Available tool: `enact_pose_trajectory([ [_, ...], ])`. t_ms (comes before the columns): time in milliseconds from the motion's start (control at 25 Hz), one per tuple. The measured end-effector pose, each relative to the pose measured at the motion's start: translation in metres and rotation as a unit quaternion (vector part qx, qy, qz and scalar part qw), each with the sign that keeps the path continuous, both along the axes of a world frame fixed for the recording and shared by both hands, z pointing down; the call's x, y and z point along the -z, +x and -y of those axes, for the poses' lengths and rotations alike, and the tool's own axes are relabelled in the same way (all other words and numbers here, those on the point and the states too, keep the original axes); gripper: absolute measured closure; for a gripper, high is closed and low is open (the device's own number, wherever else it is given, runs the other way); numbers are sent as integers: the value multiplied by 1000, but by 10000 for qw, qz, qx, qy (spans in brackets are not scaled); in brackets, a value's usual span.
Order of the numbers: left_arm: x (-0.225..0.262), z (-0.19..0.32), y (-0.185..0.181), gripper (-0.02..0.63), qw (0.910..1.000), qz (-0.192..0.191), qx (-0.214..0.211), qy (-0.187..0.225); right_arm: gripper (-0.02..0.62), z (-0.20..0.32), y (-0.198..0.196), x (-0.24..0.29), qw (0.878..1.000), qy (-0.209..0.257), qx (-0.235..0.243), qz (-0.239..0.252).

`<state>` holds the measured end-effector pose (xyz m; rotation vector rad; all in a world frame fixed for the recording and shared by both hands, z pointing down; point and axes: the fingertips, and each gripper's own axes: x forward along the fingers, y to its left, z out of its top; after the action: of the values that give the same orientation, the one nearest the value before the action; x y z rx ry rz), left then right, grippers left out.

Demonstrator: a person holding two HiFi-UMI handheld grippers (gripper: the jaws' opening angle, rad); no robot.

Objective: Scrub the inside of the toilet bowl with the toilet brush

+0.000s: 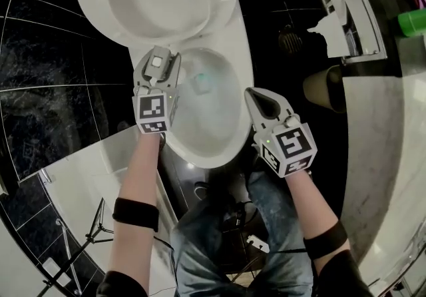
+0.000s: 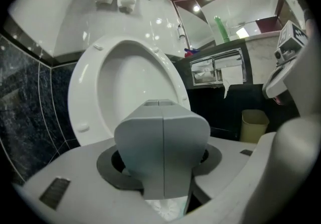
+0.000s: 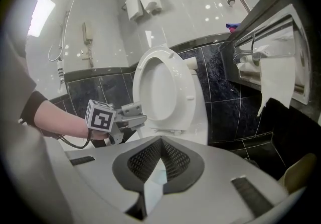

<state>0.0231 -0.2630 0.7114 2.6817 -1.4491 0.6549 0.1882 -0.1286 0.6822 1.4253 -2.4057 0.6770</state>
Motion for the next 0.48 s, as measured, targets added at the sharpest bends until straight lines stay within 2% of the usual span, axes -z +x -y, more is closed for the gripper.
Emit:
enact_pose_trajectory([
  [240, -3, -41, -35, 362, 9996, -146, 157, -205, 589, -13, -35, 6, 9996, -174, 218, 80],
  [480, -2, -93, -42, 362, 9987, -208, 24, -459, 589, -26, -48, 11, 9994, -167, 301, 95],
])
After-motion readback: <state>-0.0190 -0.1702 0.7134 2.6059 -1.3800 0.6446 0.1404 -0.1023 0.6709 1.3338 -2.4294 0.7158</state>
